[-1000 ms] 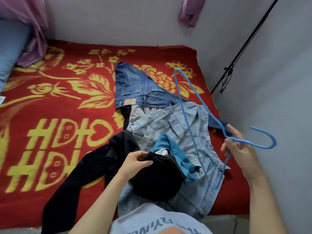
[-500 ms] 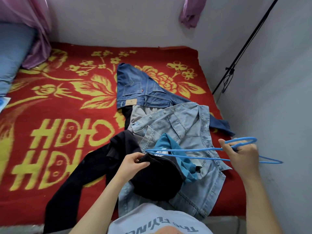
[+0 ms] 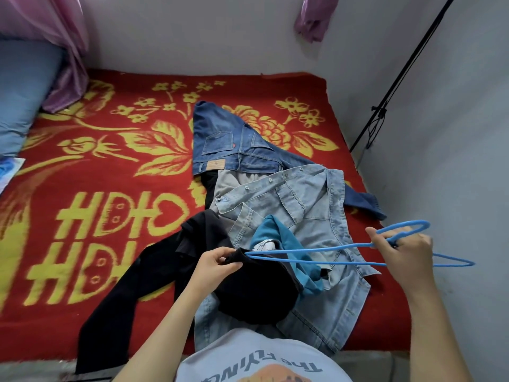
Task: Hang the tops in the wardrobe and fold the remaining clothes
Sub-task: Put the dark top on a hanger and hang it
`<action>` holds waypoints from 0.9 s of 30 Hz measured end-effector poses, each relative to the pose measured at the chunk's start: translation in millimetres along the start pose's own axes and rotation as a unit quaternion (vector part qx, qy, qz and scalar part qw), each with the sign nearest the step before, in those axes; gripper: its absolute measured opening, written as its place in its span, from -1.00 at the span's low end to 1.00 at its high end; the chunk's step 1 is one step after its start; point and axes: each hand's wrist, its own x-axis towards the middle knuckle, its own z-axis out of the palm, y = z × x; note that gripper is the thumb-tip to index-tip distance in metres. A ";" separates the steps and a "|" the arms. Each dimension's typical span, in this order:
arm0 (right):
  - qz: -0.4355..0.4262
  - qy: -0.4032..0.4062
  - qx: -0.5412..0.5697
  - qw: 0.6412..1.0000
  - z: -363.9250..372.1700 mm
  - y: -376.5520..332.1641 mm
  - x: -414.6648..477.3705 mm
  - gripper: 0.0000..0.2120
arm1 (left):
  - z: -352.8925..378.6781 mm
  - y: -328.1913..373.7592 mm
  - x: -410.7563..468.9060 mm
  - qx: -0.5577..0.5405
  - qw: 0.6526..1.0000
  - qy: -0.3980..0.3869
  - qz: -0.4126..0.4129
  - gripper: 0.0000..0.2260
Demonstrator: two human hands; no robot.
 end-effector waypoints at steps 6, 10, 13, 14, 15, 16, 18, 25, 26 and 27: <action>-0.035 0.015 0.062 0.997 4.7 -7.6 0.5 -0.52 | 3.2 5.8 -4.1 0.105 0.990 0.006 0.090 -0.78; -0.018 0.017 0.131 0.991 11.9 -22.4 2.5 -0.41 | 10.0 16.5 -2.6 0.231 0.947 0.028 0.220 -0.92; 0.039 0.042 0.145 0.988 14.9 -26.5 0.6 -0.43 | 12.3 22.6 -2.9 0.248 0.938 0.041 0.239 -0.93; 0.047 0.042 0.153 0.986 15.2 -26.9 -0.6 -0.35 | 12.6 24.3 -3.6 0.247 0.936 0.046 0.246 -0.93; 0.050 0.043 0.158 0.985 15.6 -27.6 -1.4 -0.27 | 12.9 26.0 -4.6 0.250 0.933 0.050 0.255 -0.93; 0.049 0.045 0.159 0.985 15.7 -28.9 -1.0 -0.21 | 13.4 28.2 -5.6 0.257 0.927 0.052 0.267 -0.92; 0.038 0.059 0.152 0.986 14.9 -33.2 2.7 -0.23 | 15.4 32.8 -7.6 0.276 0.916 0.049 0.287 -0.91; 0.083 0.102 0.116 0.984 12.0 -39.1 13.2 -0.48 | 24.7 59.5 -16.5 0.291 0.894 0.015 0.341 -0.90; 0.086 0.112 0.117 0.983 12.8 -43.0 12.7 -0.48 | 25.1 65.6 -16.1 0.290 0.892 0.012 0.347 -0.89; 0.088 0.124 0.118 0.981 14.3 -48.2 11.1 -0.47 | 25.2 71.2 -15.2 0.289 0.891 0.009 0.351 -0.89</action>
